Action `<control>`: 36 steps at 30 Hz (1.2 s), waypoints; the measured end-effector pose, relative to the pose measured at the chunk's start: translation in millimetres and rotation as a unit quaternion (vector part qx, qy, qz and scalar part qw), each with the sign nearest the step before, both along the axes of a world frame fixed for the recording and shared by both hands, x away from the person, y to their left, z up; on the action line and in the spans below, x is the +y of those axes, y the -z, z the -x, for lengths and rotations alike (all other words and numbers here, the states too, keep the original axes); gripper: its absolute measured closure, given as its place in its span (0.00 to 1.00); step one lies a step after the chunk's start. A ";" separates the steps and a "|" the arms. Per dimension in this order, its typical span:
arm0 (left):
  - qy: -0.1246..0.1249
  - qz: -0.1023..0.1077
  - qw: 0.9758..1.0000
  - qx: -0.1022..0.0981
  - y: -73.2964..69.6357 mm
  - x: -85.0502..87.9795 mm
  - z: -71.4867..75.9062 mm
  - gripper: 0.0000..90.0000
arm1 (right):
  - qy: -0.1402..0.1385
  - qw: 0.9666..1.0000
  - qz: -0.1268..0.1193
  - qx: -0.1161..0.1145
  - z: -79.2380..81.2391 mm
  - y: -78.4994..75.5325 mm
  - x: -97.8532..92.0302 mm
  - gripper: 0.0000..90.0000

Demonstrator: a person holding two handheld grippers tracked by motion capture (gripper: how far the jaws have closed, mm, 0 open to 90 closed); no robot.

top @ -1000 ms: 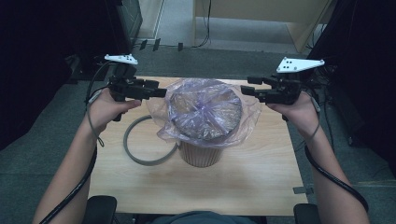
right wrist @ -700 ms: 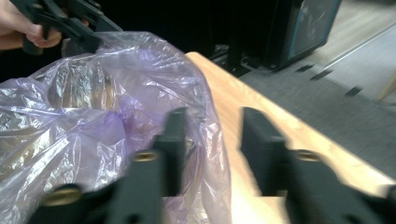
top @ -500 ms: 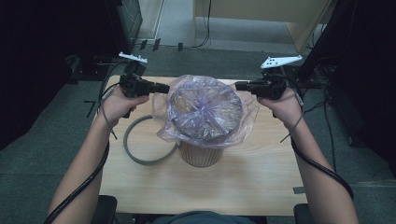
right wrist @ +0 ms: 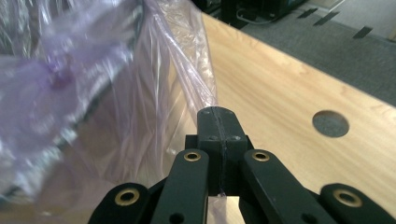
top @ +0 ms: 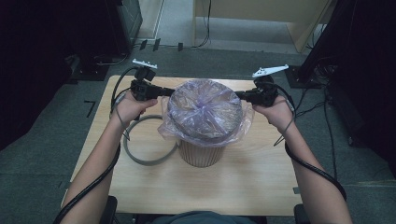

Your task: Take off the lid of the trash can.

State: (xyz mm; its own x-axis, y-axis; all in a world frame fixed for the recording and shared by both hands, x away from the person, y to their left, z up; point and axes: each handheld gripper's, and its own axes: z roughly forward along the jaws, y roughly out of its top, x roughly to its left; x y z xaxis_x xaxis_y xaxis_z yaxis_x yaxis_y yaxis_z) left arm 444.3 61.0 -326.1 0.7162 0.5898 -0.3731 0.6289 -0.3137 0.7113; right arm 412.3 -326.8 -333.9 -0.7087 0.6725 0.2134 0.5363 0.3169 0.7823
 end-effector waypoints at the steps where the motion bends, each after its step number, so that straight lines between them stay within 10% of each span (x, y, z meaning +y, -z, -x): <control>1: 0.001 0.002 1.000 0.001 1.5 0.5 0.7 0.98 | -0.001 1.000 0.002 0.002 0.5 2.1 0.2 1.00; 5: 0.000 0.011 1.000 -0.014 -0.6 6.8 5.3 0.89 | -0.001 1.000 -0.001 -0.008 3.8 2.8 -4.4 0.88; 6: -0.012 0.014 0.999 -0.044 -8.5 11.7 9.4 0.79 | 0.004 1.000 -0.019 -0.016 5.7 -5.3 -11.1 0.77; 12: 0.000 0.040 0.997 -0.066 -34.3 20.0 18.5 0.63 | -0.007 0.997 -0.046 -0.059 14.7 -42.5 -14.6 0.58; 20: 0.054 0.039 0.997 -0.045 -42.6 11.7 35.1 0.58 | -0.079 0.994 -0.041 -0.057 26.6 -60.9 30.8 0.69; 23: 0.060 0.030 0.997 -0.040 -37.9 7.7 41.3 0.56 | -0.081 0.995 -0.024 -0.060 29.6 -65.1 45.1 0.87; 29: 0.068 0.024 0.997 -0.043 -31.0 -0.4 45.9 0.53 | -0.095 0.995 -0.014 -0.040 28.1 -72.4 67.8 0.88; 36: 0.067 0.040 0.996 -0.038 -25.5 0.6 47.6 0.57 | -0.150 0.988 0.048 -0.006 30.0 -75.0 111.4 0.94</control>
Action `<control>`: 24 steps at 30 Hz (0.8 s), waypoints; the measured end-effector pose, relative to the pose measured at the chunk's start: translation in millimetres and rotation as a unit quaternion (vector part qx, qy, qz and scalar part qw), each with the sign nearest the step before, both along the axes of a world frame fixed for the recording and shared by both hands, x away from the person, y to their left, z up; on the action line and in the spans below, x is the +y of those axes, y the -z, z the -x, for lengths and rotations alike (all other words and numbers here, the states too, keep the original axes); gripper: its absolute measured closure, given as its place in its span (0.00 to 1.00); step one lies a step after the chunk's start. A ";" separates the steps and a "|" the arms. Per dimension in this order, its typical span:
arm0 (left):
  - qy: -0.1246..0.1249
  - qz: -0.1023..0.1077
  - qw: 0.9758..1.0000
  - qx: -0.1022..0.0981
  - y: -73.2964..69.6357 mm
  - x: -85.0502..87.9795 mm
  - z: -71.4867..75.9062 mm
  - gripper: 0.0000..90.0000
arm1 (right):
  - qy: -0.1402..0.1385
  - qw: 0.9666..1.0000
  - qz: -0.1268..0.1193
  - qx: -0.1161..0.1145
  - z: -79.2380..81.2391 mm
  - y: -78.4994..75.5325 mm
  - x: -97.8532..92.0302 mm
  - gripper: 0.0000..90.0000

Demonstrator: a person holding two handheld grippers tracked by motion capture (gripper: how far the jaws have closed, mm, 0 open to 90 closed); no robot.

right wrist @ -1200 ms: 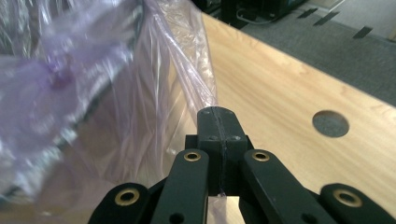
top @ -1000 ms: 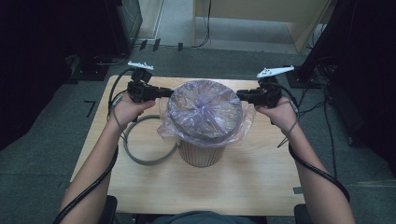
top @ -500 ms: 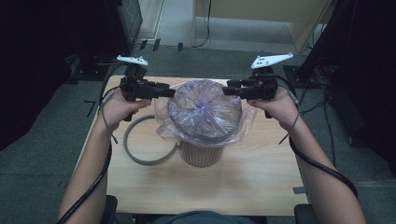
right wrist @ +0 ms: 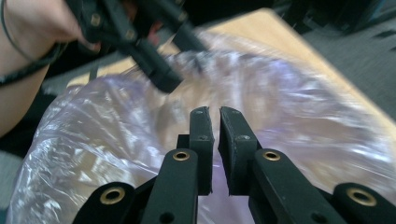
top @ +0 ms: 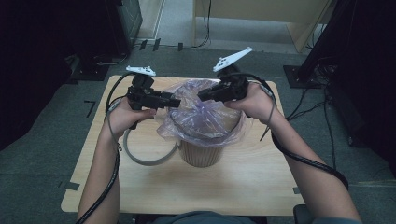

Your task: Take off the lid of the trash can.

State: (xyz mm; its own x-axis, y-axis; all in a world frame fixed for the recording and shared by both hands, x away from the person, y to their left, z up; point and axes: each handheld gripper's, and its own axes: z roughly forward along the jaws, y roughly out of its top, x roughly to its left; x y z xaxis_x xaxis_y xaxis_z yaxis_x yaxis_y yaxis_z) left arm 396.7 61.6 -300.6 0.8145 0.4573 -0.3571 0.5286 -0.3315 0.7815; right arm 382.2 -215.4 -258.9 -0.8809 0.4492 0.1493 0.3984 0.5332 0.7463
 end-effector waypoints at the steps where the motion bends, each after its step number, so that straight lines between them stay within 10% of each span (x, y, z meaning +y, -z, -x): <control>1: 0.000 0.002 1.000 0.002 0.3 0.6 0.5 0.58 | -0.007 1.000 0.011 0.007 0.3 1.4 6.3 0.94; 7: 0.001 0.002 1.000 0.003 2.6 3.7 4.0 0.59 | -0.060 0.995 0.078 0.021 1.3 17.6 40.9 0.91; 15: 0.002 0.006 1.000 0.002 3.9 4.7 5.7 0.57 | -0.107 0.981 0.130 0.092 0.4 59.6 74.7 0.48; 18: 0.002 0.007 1.000 0.002 4.3 4.8 5.8 0.57 | -0.085 0.981 0.147 0.091 -1.6 67.1 79.7 0.27; 24: 0.003 0.011 1.000 0.001 5.2 5.1 5.4 0.56 | -0.075 0.985 0.139 0.064 -1.1 53.8 74.5 0.18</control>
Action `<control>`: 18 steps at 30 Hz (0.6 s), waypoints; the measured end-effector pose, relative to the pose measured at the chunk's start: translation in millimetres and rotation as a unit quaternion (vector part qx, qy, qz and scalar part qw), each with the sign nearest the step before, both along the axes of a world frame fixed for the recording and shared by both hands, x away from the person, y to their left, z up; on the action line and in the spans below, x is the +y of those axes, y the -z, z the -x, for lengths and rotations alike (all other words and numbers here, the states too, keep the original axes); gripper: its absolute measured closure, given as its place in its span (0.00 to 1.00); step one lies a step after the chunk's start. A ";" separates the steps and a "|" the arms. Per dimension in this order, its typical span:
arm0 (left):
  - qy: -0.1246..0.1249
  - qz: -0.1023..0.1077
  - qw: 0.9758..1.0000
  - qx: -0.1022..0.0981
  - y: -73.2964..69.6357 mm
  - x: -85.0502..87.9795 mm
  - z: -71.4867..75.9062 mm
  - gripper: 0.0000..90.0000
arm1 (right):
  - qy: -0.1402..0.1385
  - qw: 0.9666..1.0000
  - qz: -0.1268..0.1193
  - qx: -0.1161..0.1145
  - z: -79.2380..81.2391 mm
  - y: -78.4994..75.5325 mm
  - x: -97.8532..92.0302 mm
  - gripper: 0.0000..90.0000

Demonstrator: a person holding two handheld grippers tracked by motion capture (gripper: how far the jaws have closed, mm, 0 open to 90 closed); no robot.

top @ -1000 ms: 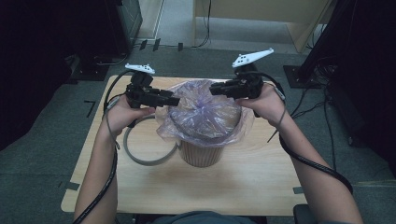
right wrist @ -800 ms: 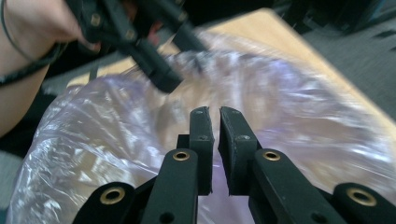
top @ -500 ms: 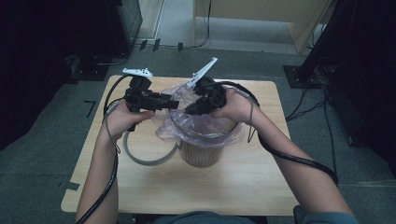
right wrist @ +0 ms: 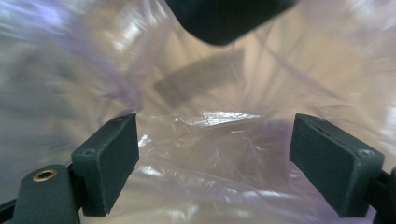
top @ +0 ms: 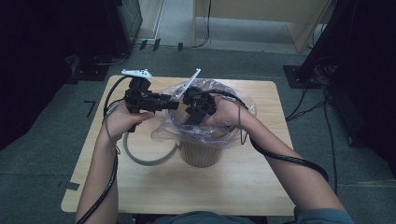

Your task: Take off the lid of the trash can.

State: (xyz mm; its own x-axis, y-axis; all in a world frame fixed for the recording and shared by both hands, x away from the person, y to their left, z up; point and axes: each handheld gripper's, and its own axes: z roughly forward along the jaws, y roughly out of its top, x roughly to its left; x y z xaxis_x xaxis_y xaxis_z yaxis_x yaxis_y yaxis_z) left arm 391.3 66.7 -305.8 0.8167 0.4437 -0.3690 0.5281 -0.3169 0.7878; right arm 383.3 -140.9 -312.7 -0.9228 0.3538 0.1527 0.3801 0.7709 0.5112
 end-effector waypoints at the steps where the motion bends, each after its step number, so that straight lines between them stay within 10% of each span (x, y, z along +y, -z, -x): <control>1: 0.000 0.000 1.000 0.000 0.0 -0.1 0.0 0.56 | 0.000 1.000 -0.004 -0.002 1.0 -4.6 -2.5 0.19; 10: -0.001 -0.001 1.000 -0.002 0.8 -1.0 -0.8 0.55 | 0.024 0.997 -0.047 -0.049 -10.5 -42.5 -32.5 0.65; 13: 0.000 -0.001 1.000 -0.003 1.0 -1.0 -1.1 0.55 | 0.026 0.994 -0.035 -0.100 -21.2 -28.0 -32.7 0.77; 18: 0.001 0.001 1.000 -0.002 1.4 -1.1 -1.3 0.55 | 0.060 0.995 -0.010 -0.074 -36.1 -12.3 -24.8 0.76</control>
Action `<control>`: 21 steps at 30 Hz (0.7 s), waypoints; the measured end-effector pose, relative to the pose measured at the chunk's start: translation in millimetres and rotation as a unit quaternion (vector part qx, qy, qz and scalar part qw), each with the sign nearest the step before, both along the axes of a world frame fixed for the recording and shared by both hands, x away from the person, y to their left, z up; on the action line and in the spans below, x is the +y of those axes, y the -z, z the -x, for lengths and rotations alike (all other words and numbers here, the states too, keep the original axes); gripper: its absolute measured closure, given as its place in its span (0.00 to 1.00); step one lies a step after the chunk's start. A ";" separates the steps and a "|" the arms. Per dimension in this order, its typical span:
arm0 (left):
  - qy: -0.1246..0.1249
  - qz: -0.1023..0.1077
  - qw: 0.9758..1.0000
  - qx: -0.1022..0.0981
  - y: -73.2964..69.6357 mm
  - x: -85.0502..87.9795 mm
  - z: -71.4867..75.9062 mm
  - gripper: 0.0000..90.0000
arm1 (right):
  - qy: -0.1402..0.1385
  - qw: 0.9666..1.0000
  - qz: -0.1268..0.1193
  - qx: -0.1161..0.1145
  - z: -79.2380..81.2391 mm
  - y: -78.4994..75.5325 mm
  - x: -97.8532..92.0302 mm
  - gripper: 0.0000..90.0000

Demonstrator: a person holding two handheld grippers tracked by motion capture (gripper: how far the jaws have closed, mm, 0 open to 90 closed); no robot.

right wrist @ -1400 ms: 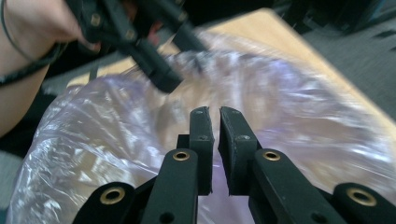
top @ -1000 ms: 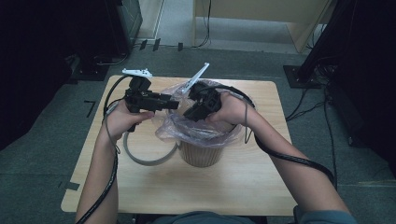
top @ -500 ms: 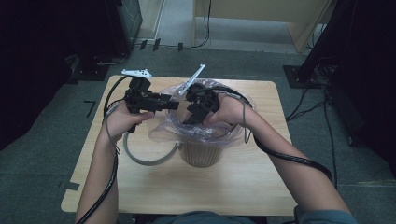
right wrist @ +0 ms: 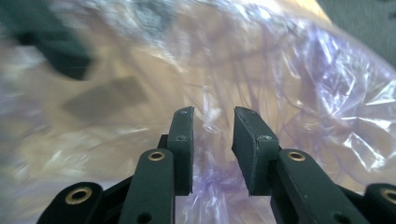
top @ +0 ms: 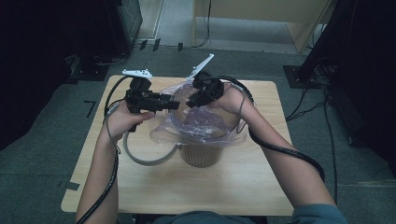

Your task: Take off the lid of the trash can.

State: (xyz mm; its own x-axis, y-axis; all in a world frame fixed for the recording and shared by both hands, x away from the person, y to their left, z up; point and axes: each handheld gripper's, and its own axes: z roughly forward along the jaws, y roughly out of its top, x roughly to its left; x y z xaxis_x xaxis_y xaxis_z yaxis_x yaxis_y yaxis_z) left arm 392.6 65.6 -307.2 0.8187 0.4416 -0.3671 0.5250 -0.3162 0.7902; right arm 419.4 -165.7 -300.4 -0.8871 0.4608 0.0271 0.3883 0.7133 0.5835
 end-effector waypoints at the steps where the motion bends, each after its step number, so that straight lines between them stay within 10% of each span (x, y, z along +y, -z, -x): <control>1: 0.001 0.001 1.000 0.000 0.2 0.1 -0.1 0.55 | 0.009 1.000 0.002 0.002 -3.1 3.1 0.7 0.72; 8: -0.002 0.002 1.000 0.001 1.1 0.6 -1.8 0.54 | 0.007 1.000 0.003 0.013 -3.9 12.9 6.8 0.31; 17: -0.002 0.007 1.000 0.003 2.0 0.7 -2.2 0.54 | -0.015 0.998 -0.058 0.016 23.6 -28.3 -5.2 0.77; 21: -0.003 0.005 1.000 0.001 1.7 0.4 -1.8 0.54 | -0.049 0.996 -0.064 0.048 42.0 -24.6 -4.0 0.82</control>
State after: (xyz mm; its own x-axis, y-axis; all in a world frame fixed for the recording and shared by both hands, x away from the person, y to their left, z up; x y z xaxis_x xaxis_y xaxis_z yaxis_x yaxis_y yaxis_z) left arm 394.4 66.0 -309.0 0.8149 0.4427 -0.3742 0.5290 -0.3042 0.7922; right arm 377.5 -169.7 -275.7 -0.9183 0.3594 0.1658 0.3782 0.6732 0.6354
